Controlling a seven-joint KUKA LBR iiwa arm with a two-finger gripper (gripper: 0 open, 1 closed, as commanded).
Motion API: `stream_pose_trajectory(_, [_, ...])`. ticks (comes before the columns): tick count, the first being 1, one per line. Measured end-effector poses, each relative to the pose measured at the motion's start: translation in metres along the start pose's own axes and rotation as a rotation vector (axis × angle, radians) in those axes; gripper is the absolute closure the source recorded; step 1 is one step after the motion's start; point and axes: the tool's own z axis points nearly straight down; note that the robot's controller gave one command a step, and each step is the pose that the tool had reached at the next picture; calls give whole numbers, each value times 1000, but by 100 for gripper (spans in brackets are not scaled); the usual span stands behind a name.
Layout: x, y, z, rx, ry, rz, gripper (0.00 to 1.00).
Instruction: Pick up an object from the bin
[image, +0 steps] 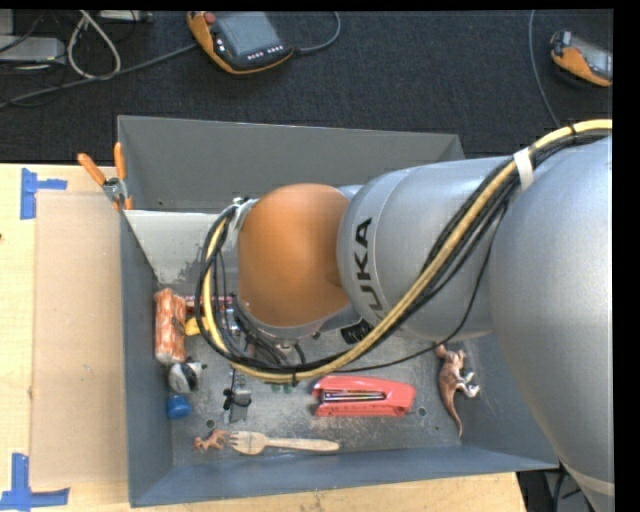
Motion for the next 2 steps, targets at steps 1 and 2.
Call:
stream_pose_trajectory(1, [-2, -1, -5, -2, -7, 5, 0])
stream_pose_trajectory(2, [30, -42, 62, -1, -5, -119, 0])
